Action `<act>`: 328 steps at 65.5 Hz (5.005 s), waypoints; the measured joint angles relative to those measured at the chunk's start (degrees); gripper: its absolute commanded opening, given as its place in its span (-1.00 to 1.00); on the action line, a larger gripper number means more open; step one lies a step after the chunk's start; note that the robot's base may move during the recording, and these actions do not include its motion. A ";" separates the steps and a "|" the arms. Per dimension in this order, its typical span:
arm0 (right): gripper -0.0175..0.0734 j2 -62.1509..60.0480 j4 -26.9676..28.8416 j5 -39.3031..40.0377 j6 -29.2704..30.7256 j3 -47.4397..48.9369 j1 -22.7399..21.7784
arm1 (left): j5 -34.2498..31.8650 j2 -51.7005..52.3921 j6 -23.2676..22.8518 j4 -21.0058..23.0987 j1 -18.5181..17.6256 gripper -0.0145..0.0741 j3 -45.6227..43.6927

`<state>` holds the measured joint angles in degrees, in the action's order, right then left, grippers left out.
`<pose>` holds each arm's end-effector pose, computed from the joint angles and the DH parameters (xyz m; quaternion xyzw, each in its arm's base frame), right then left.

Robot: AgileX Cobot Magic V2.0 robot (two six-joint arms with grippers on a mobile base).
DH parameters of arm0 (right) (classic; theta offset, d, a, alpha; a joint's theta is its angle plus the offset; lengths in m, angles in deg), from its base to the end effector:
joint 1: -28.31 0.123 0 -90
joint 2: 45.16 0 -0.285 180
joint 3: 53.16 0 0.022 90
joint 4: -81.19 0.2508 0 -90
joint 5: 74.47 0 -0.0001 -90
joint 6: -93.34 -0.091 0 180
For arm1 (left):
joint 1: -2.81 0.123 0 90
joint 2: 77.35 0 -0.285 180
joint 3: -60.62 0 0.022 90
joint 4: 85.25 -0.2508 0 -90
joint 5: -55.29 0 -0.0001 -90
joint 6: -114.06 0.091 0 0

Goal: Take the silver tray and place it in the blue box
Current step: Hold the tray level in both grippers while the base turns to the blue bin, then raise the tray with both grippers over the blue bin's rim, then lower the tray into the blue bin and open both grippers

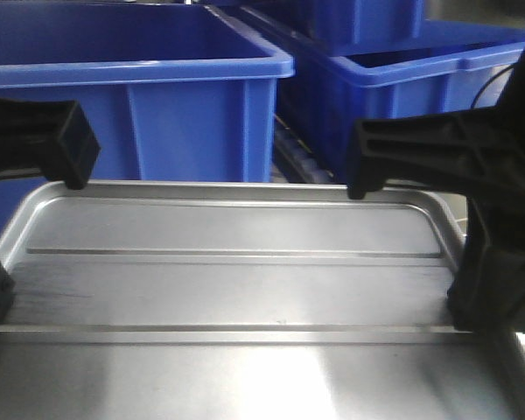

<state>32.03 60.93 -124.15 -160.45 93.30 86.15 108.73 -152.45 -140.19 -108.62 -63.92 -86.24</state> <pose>0.1327 0.1659 0.2510 0.0461 0.9731 0.0907 0.2068 0.1065 -0.1743 0.2601 0.0296 0.9708 -0.0869 0.2215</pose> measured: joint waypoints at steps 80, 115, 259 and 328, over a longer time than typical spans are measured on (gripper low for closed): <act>-0.49 0.00 0.00 -0.14 0.00 0.00 0.00 | 0.00 0.00 0.00 0.00 0.00 -0.69 0.00; -0.49 0.00 0.00 -0.14 0.00 0.00 0.00 | 0.00 0.00 0.00 0.00 0.00 -0.69 0.00; -0.49 38.96 17.69 -4.56 54.35 61.77 -33.91 | -8.00 -32.66 56.42 18.61 42.45 -0.69 -46.46; -0.49 42.29 17.69 -4.53 54.43 61.99 -34.13 | -8.14 -32.66 56.54 18.61 42.49 -0.69 -46.46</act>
<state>74.32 78.62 -128.68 -106.02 155.29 52.03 100.59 -185.11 -83.65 -90.01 -21.43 -132.70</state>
